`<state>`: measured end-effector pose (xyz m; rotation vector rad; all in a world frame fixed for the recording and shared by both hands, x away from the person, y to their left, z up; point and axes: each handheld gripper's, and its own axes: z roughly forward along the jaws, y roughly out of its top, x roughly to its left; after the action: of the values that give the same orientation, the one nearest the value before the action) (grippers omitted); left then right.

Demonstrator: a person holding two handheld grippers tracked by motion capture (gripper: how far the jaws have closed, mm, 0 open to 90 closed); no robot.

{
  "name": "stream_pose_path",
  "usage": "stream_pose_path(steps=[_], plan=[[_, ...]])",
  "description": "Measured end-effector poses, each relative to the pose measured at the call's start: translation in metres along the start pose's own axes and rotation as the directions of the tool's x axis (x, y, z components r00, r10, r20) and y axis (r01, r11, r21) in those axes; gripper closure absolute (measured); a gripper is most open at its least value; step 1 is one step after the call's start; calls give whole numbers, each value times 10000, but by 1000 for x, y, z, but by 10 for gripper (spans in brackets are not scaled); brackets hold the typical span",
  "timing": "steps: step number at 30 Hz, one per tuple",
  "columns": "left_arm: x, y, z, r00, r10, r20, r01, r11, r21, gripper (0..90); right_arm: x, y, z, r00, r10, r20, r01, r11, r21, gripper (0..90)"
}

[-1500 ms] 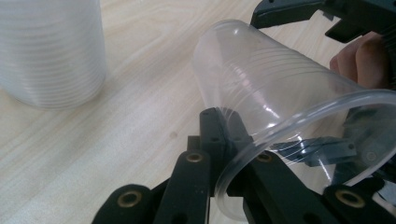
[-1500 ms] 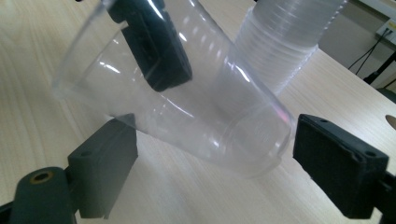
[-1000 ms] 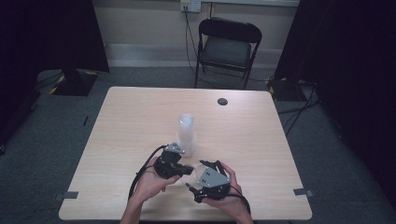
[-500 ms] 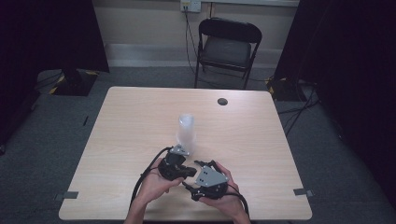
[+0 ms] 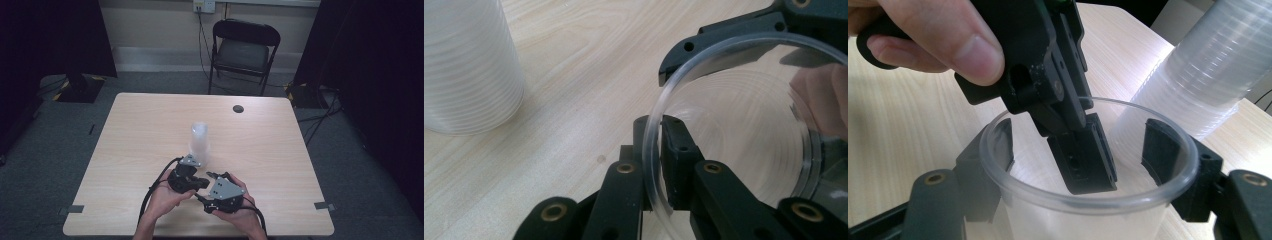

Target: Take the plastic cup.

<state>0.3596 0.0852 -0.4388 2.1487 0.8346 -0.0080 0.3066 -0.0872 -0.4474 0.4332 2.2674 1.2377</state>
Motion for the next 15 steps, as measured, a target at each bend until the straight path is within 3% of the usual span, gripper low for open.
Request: stream_pose_path(steps=[3, 6, 15], plan=[[1, 0, -1, 9998, -182, 2, 182, 9997, -181, 859, 0, 0, 1, 10000, 2, 62, -2, 10000, 51, 288], [0, -1, -1, 10000, -41, -71, 40, 9997, -239, 850, -1, 1, 1, 10000, 40, 76, -41, 10000, 28, 289], [2, -1, -5, 9998, -126, 137, 137, 9966, -815, 799, -5, 0, -1, 9994, 273, 227, -273, 9996, -6, 294]])
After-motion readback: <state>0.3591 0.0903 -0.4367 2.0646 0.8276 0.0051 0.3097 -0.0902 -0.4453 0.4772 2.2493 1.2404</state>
